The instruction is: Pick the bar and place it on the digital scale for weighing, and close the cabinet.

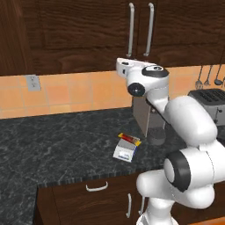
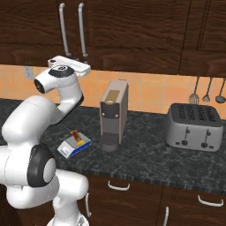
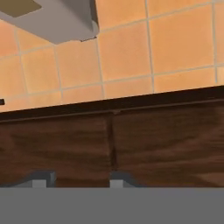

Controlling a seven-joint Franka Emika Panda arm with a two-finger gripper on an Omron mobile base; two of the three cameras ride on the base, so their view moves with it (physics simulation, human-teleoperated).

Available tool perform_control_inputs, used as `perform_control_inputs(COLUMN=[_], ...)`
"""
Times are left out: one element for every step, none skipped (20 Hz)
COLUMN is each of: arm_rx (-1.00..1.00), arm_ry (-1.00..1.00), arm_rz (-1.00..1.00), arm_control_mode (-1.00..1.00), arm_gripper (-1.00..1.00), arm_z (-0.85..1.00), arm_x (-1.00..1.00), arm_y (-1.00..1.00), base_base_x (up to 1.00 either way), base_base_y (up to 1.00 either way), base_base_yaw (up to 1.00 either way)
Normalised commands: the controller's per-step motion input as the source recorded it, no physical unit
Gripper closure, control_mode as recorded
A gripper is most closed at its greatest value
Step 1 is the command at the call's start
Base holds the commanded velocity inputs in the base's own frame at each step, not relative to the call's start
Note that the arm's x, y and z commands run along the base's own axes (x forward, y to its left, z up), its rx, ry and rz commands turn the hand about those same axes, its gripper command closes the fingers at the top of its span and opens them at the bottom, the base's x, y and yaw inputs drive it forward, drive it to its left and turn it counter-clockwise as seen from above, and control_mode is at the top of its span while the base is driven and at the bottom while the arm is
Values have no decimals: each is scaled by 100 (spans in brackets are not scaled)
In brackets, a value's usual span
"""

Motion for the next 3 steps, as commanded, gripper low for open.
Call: perform_control_inputs(arm_rx=[0,1,1], arm_ry=[0,0,0], arm_rz=[13,14,14], arm_control_mode=[-100,-100,-100], arm_gripper=[-100,-100,-100], arm_z=[-9,-6,-9], arm_x=[100,100,100], arm_y=[-13,-26,-25], base_base_x=[0,0,0], base_base_y=[0,0,0], base_base_yaw=[0,0,0])
